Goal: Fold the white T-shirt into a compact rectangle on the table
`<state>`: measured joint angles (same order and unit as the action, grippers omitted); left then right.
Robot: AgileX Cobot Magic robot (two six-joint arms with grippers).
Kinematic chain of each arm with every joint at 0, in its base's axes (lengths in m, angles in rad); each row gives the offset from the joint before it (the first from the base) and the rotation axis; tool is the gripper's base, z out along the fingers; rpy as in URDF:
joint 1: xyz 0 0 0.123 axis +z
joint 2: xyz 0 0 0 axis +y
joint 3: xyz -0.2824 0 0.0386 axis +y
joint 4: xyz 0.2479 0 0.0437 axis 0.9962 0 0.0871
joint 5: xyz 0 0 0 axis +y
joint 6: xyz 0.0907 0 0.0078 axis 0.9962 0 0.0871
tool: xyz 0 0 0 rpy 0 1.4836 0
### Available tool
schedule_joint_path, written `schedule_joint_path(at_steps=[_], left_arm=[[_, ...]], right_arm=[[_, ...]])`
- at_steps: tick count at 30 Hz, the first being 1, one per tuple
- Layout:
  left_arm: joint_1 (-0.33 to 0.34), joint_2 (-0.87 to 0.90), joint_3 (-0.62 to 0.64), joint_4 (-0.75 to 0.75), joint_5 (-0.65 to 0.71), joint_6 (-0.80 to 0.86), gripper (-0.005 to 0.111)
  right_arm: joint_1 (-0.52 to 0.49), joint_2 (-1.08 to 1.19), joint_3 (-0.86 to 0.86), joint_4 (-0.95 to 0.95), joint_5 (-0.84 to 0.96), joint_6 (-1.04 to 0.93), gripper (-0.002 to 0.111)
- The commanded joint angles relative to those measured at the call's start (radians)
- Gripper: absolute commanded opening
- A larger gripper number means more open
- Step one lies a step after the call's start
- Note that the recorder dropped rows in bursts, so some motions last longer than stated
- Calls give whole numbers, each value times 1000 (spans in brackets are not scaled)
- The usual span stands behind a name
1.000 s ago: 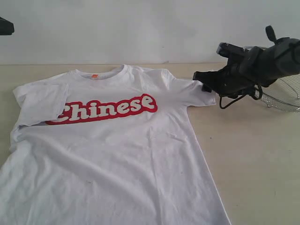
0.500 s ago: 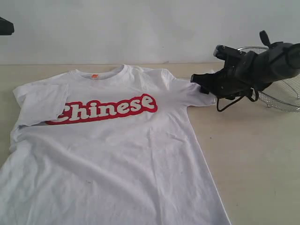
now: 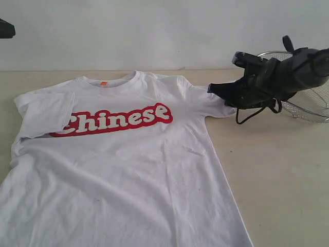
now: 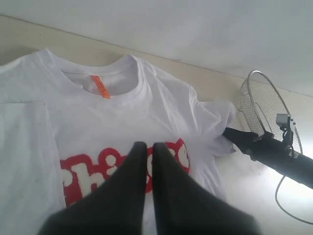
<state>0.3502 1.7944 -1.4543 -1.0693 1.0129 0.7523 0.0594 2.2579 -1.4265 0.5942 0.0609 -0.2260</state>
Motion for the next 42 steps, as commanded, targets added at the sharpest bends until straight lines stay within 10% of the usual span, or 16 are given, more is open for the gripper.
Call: schedule_joint_path(at_steps=[1, 42], left_arm=[[-1, -8, 5, -7, 0, 12, 5], [-1, -8, 5, 12, 4, 19, 5]], right_arm=[[9, -48, -1, 0, 4, -36, 0], [301, -51, -102, 22, 31, -37, 0]])
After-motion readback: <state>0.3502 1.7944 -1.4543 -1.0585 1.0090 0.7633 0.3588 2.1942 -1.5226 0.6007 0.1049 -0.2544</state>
